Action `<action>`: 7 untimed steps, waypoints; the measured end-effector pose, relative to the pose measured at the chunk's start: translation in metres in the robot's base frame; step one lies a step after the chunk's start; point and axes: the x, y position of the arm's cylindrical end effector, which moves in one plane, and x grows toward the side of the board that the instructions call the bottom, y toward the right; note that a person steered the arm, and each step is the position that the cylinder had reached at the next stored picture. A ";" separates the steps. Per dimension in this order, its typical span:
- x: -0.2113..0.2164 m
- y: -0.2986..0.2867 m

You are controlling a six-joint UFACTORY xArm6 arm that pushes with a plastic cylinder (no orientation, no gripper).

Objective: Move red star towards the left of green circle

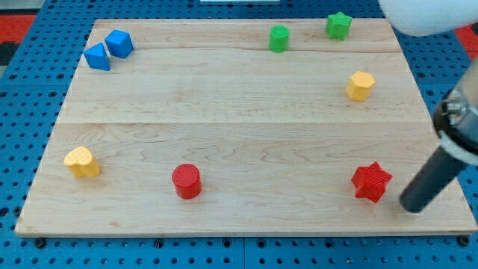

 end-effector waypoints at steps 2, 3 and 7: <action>-0.100 -0.139; -0.063 -0.102; -0.177 -0.165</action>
